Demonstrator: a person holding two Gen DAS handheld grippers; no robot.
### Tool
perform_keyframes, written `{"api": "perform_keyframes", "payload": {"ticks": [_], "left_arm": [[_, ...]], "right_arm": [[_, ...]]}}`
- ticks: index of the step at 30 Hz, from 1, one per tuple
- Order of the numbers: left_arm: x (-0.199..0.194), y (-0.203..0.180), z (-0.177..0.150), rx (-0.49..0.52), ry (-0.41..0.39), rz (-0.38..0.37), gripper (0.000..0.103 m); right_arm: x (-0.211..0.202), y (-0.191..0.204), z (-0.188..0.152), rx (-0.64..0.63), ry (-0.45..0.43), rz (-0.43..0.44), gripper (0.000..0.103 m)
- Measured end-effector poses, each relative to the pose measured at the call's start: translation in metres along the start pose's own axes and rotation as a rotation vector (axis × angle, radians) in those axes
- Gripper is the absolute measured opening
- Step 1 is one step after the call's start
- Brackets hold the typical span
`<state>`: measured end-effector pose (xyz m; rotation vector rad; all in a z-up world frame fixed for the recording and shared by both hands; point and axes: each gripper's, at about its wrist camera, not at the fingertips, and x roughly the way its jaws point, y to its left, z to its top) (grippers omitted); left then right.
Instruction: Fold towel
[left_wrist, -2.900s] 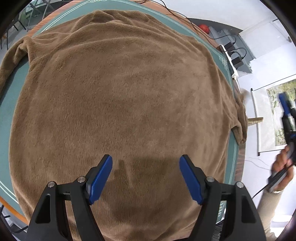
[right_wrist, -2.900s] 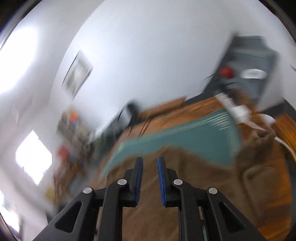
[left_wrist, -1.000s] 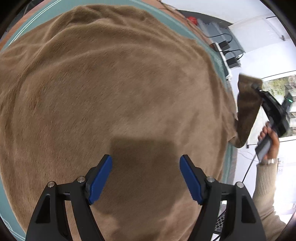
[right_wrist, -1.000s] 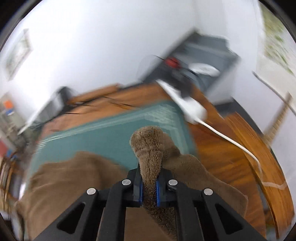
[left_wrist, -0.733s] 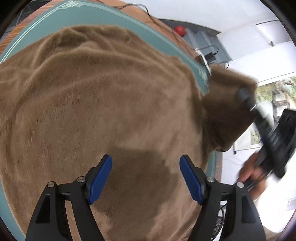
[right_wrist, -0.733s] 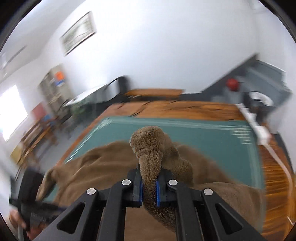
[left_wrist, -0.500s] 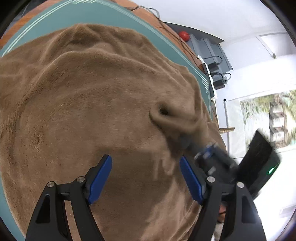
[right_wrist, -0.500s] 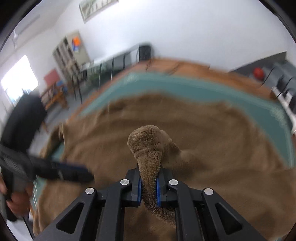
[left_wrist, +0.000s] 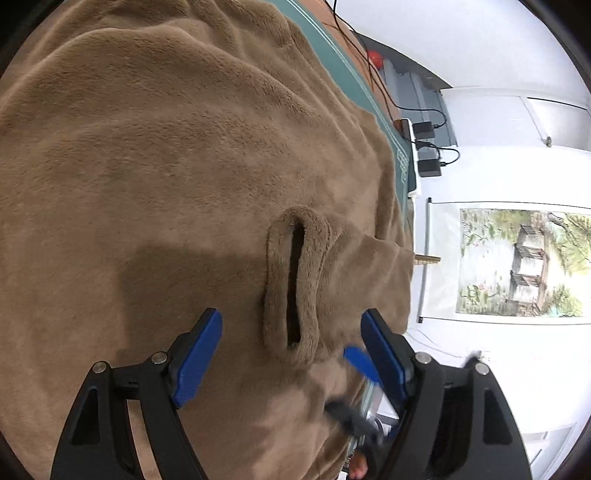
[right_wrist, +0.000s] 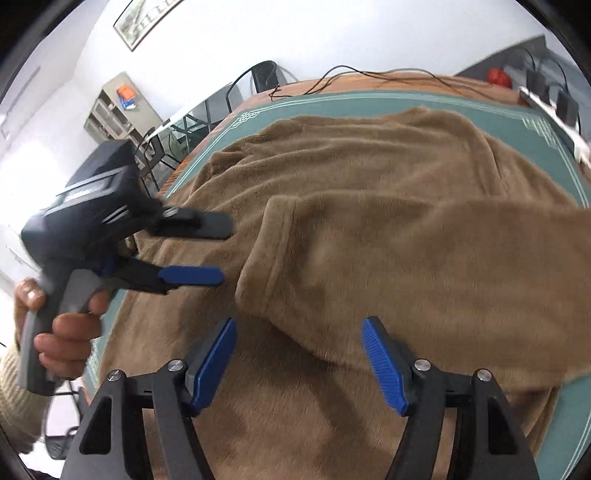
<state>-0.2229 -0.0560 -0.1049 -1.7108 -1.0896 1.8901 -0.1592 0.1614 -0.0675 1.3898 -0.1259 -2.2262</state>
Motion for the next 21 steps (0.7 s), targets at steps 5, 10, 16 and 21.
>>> {"api": "perform_keyframes", "payload": {"ticks": [5, 10, 16, 21], "left_arm": [[0.020, -0.010, 0.010, -0.008, 0.006, 0.015, 0.081], [0.036, -0.019, 0.014, -0.006, -0.004, 0.035, 0.081], [0.048, -0.022, 0.018, 0.005, 0.034, 0.052, 0.013], [0.021, -0.040, 0.027, 0.073, -0.033, 0.043, 0.013]], "right_arm": [[-0.002, 0.011, -0.028, -0.030, 0.028, -0.016, 0.072], [0.007, 0.010, -0.052, -0.020, 0.070, -0.056, 0.072], [0.024, 0.029, -0.073, -0.125, 0.072, -0.133, 0.103], [0.039, 0.051, -0.083, -0.240, 0.064, -0.273, 0.103]]}}
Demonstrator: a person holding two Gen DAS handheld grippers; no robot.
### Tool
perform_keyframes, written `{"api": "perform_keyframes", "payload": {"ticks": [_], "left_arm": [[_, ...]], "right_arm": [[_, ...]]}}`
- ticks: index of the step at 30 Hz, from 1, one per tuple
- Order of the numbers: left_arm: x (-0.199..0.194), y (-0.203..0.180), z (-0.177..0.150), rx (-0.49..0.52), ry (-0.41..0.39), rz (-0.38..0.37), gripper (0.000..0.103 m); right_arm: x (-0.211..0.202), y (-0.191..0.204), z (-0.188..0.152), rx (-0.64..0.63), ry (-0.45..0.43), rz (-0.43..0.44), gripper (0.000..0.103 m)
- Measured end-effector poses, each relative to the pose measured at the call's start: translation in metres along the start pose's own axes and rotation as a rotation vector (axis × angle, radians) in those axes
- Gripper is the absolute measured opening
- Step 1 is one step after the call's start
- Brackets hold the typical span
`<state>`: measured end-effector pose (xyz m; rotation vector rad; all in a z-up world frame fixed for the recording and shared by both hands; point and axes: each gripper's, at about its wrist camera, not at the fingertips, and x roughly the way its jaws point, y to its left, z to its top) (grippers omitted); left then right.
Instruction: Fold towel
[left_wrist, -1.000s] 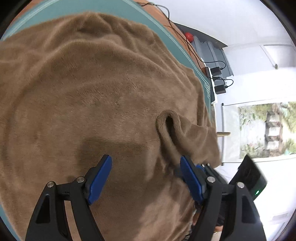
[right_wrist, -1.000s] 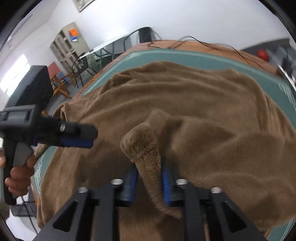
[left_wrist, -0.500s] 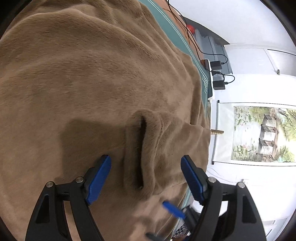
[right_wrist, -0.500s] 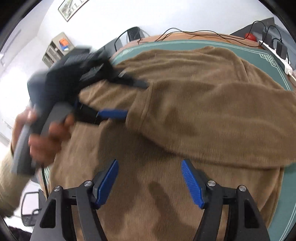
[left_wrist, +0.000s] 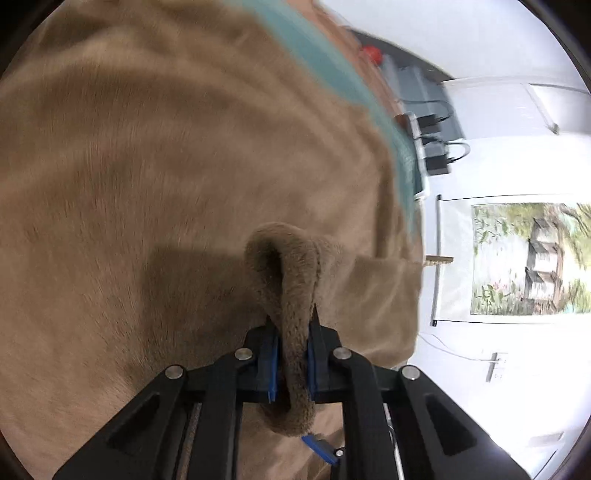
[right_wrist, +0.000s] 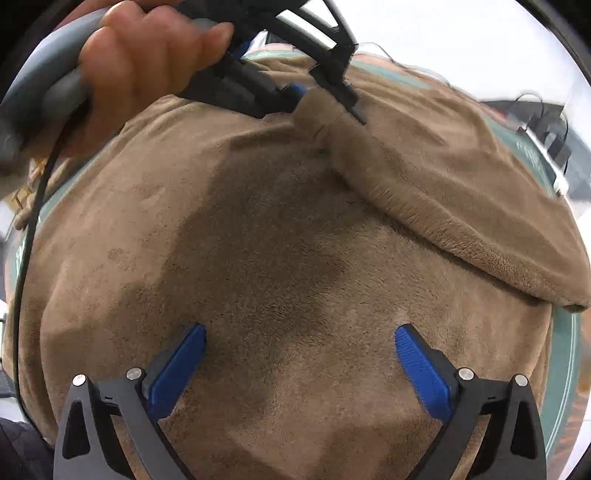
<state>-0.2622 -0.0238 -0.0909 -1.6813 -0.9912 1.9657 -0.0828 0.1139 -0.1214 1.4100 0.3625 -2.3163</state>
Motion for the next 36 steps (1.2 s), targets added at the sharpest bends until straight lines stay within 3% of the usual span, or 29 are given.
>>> {"api": "perform_keyframes", "payload": {"ticks": [5, 9, 14, 16, 19, 20, 21, 25, 27, 31, 36], "left_arm": [[-0.067, -0.019, 0.022, 0.115, -0.168, 0.025, 0.013], [-0.112, -0.006, 0.036, 0.149, -0.263, 0.127, 0.013], [-0.125, 0.040, 0.042, 0.121, -0.246, 0.241, 0.014], [-0.114, 0.058, 0.044, 0.106, -0.197, 0.281, 0.014], [-0.093, 0.081, 0.043, 0.089, -0.145, 0.370, 0.020], [-0.088, 0.088, 0.043, 0.085, -0.137, 0.398, 0.027], [-0.088, 0.092, 0.042, 0.077, -0.144, 0.392, 0.036], [-0.090, 0.100, 0.038, 0.062, -0.163, 0.367, 0.049], [-0.094, 0.099, 0.036, 0.068, -0.177, 0.367, 0.063], [-0.110, 0.101, 0.023, 0.047, -0.221, 0.341, 0.080], [-0.132, 0.120, -0.009, -0.059, -0.274, 0.270, 0.081]], "right_arm": [[0.001, -0.001, -0.003, -0.007, -0.041, -0.004, 0.103], [0.001, -0.001, -0.006, -0.010, -0.106, -0.015, 0.103], [0.002, -0.001, -0.006, -0.009, -0.113, -0.022, 0.103], [-0.002, 0.000, -0.010, -0.009, -0.121, -0.020, 0.103], [-0.005, -0.001, -0.011, -0.009, -0.128, -0.018, 0.103], [-0.004, -0.001, -0.011, -0.010, -0.129, -0.018, 0.103], [-0.004, -0.001, -0.011, -0.011, -0.129, -0.018, 0.103], [-0.004, -0.001, -0.010, -0.012, -0.132, -0.019, 0.103], [-0.004, -0.001, -0.010, -0.011, -0.132, -0.018, 0.103], [-0.004, -0.001, -0.010, -0.010, -0.132, -0.016, 0.103], [-0.006, -0.005, -0.014, -0.007, -0.133, -0.009, 0.103]]}}
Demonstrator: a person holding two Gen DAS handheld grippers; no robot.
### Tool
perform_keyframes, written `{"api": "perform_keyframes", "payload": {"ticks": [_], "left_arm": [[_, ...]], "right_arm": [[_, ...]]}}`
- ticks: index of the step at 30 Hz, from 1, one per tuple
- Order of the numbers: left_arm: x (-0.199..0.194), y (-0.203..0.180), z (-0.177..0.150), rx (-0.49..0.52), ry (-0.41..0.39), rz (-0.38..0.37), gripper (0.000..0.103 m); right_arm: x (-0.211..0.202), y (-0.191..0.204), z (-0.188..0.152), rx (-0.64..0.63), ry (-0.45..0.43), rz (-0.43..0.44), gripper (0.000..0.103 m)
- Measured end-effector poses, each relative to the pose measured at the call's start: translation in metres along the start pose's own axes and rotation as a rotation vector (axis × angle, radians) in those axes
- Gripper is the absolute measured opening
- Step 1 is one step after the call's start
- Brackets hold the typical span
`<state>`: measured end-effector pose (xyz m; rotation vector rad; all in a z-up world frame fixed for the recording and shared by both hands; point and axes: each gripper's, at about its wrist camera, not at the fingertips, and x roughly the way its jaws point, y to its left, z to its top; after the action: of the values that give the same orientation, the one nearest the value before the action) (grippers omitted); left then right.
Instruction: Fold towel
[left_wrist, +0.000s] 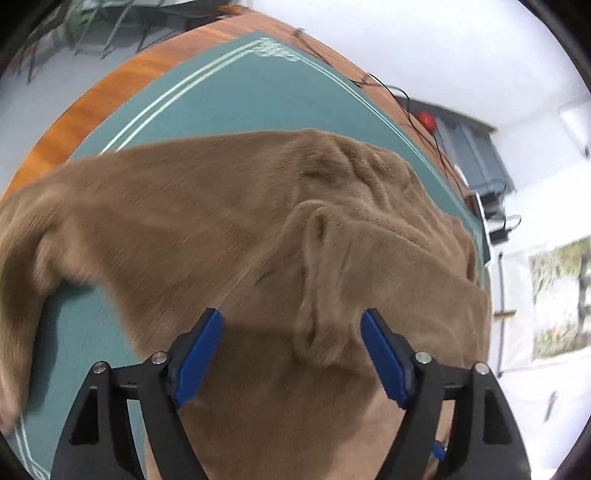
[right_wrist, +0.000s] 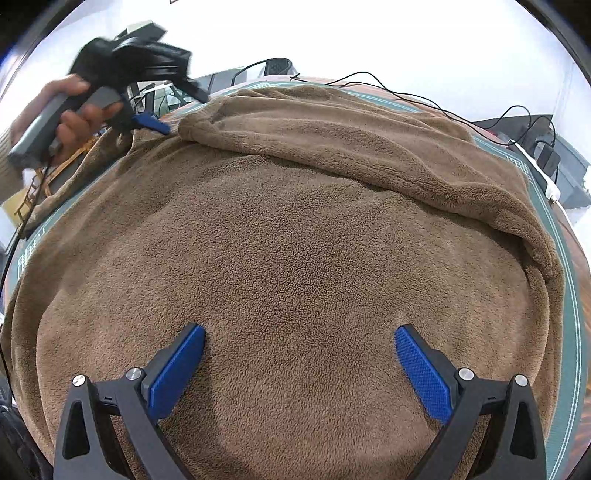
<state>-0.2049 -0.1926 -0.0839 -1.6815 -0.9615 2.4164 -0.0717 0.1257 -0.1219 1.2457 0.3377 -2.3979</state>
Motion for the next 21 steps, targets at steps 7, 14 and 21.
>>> {"api": "perform_keyframes", "payload": {"ticks": [7, 14, 21], "left_arm": [[-0.044, 0.070, -0.045, -0.224, -0.039, -0.090, 0.081], [-0.090, 0.138, -0.087, -0.440, -0.112, -0.128, 0.081], [-0.138, 0.198, -0.140, -0.677, -0.221, -0.077, 0.081]], "right_arm": [[0.001, -0.001, -0.001, -0.001, -0.001, -0.001, 0.103], [0.002, -0.001, -0.001, -0.003, -0.002, -0.002, 0.103], [0.002, 0.000, -0.001, -0.003, -0.002, -0.002, 0.103]]}}
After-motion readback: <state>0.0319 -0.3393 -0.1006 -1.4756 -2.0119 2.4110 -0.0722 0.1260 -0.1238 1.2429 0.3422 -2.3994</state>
